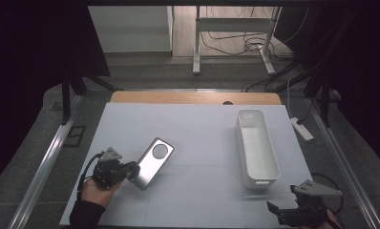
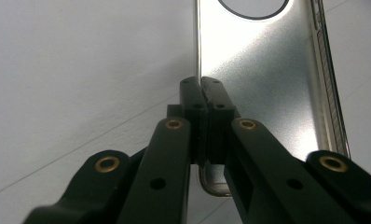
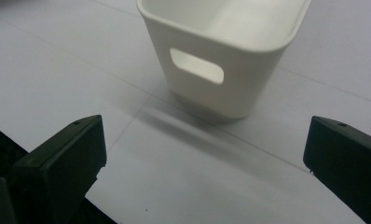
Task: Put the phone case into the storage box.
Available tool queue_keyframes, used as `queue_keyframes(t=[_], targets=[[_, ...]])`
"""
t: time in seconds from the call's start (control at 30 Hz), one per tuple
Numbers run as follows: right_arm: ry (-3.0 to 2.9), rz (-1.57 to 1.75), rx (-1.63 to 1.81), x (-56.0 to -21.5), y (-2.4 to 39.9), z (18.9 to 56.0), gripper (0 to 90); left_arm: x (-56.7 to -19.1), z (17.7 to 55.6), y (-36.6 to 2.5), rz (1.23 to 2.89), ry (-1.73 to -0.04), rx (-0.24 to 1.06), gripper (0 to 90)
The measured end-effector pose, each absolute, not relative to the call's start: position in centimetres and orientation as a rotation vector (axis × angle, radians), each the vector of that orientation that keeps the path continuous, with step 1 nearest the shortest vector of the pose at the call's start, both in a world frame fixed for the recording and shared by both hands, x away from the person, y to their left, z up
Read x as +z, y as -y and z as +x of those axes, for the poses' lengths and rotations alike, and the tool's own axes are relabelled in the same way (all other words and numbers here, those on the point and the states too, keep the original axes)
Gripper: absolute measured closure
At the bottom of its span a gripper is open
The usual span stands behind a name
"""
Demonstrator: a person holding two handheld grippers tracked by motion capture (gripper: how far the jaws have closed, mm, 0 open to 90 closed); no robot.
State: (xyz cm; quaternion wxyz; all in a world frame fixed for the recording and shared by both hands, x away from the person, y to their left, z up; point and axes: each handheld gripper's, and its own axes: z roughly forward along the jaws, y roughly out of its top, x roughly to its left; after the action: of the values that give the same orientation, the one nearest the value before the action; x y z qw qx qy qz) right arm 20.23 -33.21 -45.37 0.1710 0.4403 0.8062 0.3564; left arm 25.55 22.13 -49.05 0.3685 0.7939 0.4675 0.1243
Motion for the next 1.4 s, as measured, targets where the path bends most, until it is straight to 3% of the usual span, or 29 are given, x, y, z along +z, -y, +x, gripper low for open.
queue_keyframes(t=[0.8, 1.4], targets=[[-2.342, 1.125, 1.201, -42.7, 31.5, 21.5, 0.0, -48.6, 23.3, -20.7, 1.996, -1.163, 0.299, 88.8], [-2.406, 1.113, 1.252, -42.5, 29.3, 23.5, 0.0, -48.3, 22.5, -19.1, 1.958, -1.103, 0.274, 88.8]])
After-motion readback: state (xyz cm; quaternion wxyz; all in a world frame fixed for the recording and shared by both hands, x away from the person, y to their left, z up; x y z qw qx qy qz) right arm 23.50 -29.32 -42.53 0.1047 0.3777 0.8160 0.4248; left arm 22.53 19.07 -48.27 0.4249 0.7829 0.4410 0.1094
